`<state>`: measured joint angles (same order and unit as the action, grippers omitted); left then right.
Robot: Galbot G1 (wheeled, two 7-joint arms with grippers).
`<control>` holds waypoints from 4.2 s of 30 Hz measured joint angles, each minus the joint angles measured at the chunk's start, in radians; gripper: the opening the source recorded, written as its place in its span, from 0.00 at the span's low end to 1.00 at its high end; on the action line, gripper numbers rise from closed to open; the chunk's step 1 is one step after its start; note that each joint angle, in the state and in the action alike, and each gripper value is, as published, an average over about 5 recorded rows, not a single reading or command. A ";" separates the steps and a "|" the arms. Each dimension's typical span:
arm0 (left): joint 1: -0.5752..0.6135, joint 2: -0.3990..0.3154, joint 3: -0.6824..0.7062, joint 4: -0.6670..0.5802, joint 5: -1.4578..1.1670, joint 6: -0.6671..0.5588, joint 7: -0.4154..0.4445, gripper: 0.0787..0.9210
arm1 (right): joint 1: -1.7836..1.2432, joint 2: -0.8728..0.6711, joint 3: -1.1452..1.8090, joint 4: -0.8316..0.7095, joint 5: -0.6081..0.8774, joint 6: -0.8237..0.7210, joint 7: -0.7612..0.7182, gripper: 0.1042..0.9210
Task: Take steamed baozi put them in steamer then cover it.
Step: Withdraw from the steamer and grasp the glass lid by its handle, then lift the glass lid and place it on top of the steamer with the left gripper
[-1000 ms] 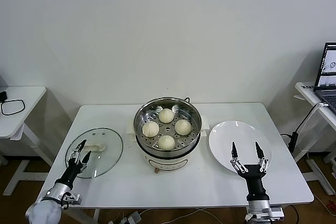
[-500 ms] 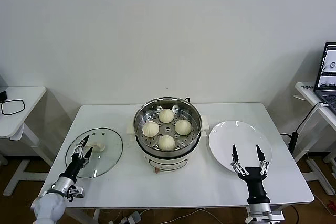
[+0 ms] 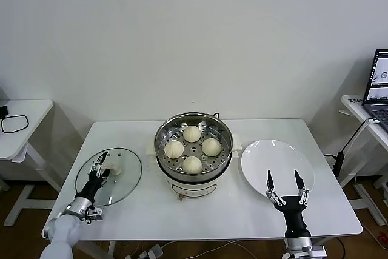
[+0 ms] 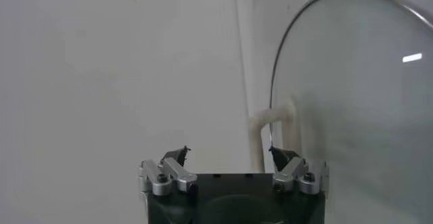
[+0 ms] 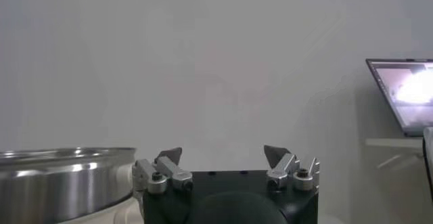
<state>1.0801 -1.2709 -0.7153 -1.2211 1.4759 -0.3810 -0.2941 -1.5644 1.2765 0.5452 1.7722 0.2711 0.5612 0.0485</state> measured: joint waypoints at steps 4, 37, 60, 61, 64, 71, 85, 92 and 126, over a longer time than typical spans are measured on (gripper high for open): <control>-0.017 0.001 0.010 0.026 0.003 0.005 -0.009 0.73 | 0.001 0.000 -0.002 -0.007 -0.004 0.002 -0.001 0.88; 0.079 -0.003 -0.041 -0.215 -0.072 0.093 0.000 0.14 | 0.022 0.005 -0.020 -0.039 -0.020 0.014 -0.003 0.88; 0.179 0.144 0.265 -0.874 -0.271 0.607 0.420 0.14 | 0.025 0.007 -0.019 -0.065 -0.018 0.028 -0.007 0.88; 0.167 0.147 0.292 -0.882 -0.268 0.629 0.438 0.14 | 0.024 0.008 -0.017 -0.065 -0.018 0.028 -0.007 0.88; 0.121 0.151 0.377 -0.895 -0.253 0.689 0.487 0.14 | 0.021 0.011 -0.013 -0.065 -0.021 0.026 -0.007 0.88; -0.004 0.135 0.563 -0.876 -0.207 0.797 0.566 0.14 | 0.013 0.021 -0.001 -0.067 -0.029 0.026 -0.007 0.88; -0.192 0.006 0.808 -0.739 -0.108 0.907 0.620 0.14 | 0.005 0.040 0.007 -0.070 -0.049 0.030 -0.007 0.88; -0.237 -0.060 0.847 -0.659 -0.077 0.928 0.622 0.14 | 0.013 0.045 0.004 -0.077 -0.055 0.030 -0.007 0.88; -0.240 -0.215 0.838 -0.476 0.002 0.931 0.538 0.14 | 0.030 0.052 -0.007 -0.100 -0.066 0.034 -0.009 0.88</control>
<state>0.8405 -1.4861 0.1224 -1.6970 1.4779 0.5498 0.2441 -1.5341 1.3290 0.5381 1.6726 0.2049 0.5952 0.0390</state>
